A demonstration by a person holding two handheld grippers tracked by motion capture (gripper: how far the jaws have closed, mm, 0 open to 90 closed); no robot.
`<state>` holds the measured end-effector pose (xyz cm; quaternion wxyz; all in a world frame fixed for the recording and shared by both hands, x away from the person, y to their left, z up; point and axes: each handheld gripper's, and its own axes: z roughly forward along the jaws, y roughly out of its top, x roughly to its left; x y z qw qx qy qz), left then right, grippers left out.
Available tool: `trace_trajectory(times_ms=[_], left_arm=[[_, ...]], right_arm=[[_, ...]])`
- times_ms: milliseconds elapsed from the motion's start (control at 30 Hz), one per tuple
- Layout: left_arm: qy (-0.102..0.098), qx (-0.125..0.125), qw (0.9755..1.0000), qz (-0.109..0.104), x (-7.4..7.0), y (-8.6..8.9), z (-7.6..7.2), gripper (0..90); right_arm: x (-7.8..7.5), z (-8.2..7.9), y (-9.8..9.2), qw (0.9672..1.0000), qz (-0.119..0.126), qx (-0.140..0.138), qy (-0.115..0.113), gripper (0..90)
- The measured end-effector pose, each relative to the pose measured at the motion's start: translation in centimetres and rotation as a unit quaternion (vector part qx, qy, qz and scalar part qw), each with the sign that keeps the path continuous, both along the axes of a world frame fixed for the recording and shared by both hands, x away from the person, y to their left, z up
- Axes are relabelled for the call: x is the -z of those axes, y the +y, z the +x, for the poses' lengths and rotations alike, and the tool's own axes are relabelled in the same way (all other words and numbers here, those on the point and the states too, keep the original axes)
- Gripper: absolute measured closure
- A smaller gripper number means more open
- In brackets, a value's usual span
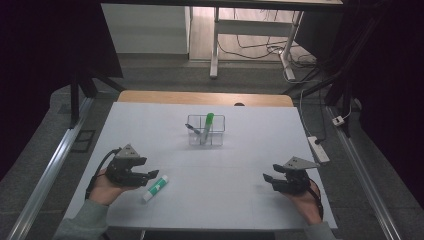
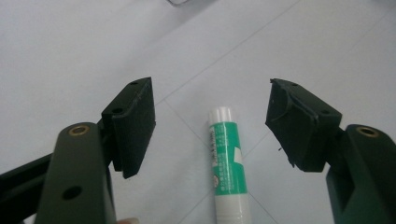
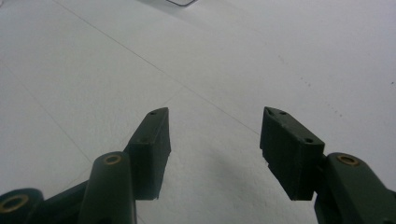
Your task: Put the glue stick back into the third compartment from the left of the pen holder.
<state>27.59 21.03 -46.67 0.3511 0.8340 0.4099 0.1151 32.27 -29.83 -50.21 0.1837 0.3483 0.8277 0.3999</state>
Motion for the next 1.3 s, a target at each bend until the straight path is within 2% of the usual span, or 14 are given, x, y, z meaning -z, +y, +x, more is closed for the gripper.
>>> trace_trajectory(times_ms=[333, 567, 900, 1067, 1167, 1300], left_arm=[[0.027, -0.004, 0.9994, 0.020, 1.7, -0.1, -0.5, 29.0], [0.046, 0.003, 0.9981, 0.041, 2.9, -0.6, -0.7, 28.6], [0.076, 0.020, 0.9937, 0.080, 4.6, -1.6, -1.1, 29.2], [0.085, 0.028, 0.9922, 0.087, 5.1, -1.9, -1.3, 33.2], [0.089, 0.025, 0.9908, 0.099, 5.3, -1.9, -1.4, 36.4], [0.089, 0.022, 0.9903, 0.104, 5.4, -1.7, -1.4, 44.3]], right_arm=[[0.1, 0.0, 0.1, 1.0000, -0.002, -0.001, 0.001, 42.5], [0.2, 0.0, 0.1, 1.0000, -0.006, 0.000, 0.000, 42.5], [0.2, 0.1, 0.2, 1.0000, -0.009, -0.002, 0.001, 42.4], [0.3, 0.1, 0.2, 0.9999, -0.012, 0.000, 0.002, 42.4], [0.3, 0.1, 0.2, 0.9999, -0.011, -0.002, 0.002, 42.4], [0.3, 0.1, 0.1, 0.9999, -0.011, -0.001, 0.001, 42.3]])
